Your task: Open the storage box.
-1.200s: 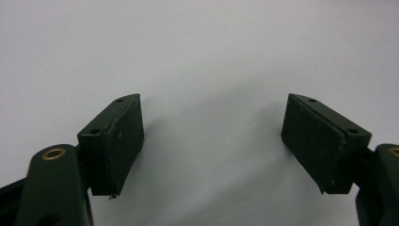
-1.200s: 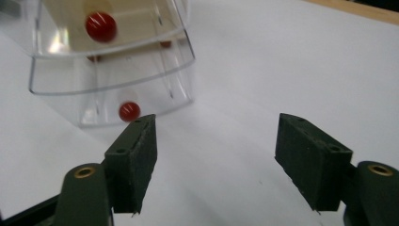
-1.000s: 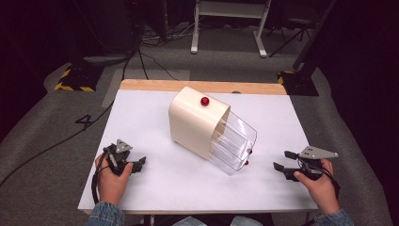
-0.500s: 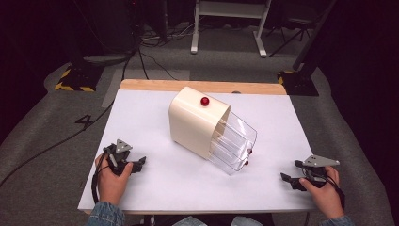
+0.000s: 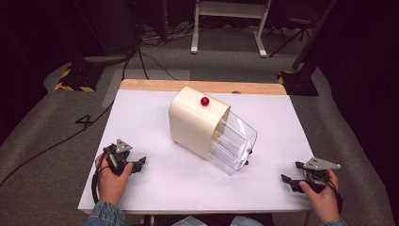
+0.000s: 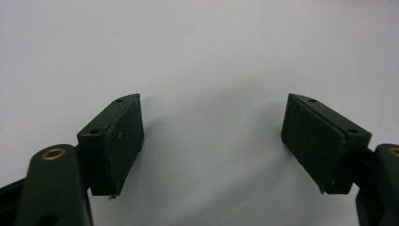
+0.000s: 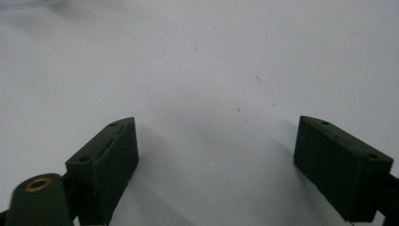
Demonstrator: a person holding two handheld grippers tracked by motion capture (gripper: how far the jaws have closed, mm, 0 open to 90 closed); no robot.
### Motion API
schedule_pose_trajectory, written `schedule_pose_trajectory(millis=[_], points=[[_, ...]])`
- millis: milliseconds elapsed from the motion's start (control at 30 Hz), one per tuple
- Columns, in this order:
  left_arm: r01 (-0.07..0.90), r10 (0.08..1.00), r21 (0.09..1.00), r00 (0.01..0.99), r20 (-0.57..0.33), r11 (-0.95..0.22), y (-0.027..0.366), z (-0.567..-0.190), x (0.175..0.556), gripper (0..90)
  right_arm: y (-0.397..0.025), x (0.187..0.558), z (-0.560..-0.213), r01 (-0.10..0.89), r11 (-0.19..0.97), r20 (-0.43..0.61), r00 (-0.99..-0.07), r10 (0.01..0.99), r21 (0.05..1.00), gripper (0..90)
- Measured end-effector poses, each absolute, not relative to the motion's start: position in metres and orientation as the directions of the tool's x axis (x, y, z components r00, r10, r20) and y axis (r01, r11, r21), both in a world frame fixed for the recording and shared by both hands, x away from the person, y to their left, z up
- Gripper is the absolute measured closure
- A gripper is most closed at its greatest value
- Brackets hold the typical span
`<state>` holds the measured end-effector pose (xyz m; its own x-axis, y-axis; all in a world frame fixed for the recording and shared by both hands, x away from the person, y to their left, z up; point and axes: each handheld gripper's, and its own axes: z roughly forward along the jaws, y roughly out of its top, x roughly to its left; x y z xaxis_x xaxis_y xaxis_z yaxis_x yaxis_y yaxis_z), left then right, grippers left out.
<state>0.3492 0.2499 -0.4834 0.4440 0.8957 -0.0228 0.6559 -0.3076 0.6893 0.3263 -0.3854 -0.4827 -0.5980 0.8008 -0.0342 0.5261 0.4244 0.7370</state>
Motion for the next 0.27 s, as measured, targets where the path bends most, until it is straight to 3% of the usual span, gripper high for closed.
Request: schedule_pose_trajectory(millis=[267], points=[[0.654,0.896,0.690,0.443,-0.018,-0.309,0.2495,-0.4833,0.3489,21.9,-0.3853,0.3272,-0.4821,0.529,0.428,-0.034,-0.599,0.800,0.733,14.1]])
